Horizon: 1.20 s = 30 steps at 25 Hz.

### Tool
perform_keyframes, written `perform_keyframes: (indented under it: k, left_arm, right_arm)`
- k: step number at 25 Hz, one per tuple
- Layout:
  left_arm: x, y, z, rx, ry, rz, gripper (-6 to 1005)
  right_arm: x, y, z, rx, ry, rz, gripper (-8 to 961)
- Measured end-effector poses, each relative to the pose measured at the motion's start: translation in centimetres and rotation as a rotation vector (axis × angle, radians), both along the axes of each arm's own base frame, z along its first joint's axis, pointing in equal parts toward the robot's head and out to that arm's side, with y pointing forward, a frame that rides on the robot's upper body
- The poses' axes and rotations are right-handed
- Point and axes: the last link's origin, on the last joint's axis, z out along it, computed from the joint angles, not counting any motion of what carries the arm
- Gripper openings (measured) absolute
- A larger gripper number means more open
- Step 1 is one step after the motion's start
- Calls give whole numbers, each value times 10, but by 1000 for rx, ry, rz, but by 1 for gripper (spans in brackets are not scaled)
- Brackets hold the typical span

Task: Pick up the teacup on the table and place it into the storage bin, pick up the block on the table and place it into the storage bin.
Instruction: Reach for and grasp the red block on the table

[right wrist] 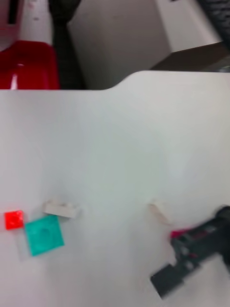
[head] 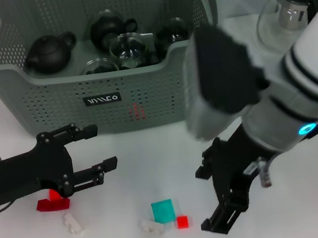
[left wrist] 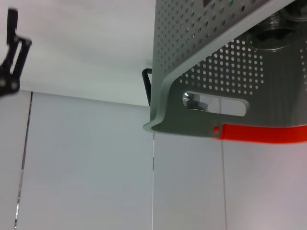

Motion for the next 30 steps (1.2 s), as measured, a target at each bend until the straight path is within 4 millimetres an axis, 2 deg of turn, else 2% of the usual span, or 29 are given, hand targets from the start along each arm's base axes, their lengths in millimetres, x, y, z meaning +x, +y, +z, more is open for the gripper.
perform_keyframes:
  k: [6,11,22,30]
  left_arm:
    - [1,1,0,-1,-2,-3,753]
    - [0,1,0,2,0,-1,753]
    - [0,0,-1,2,-1,1,753]
    - [0,0,-1,4,-1,1,752]
  right_arm:
    - [4,-2,-30,-9,-94,34,945]
    - [8,-3,-45,-12,-145,54,943]
    - [13,-3,-70,14,-184,116,942]
    - [16,-2,-81,26,-177,136,917]
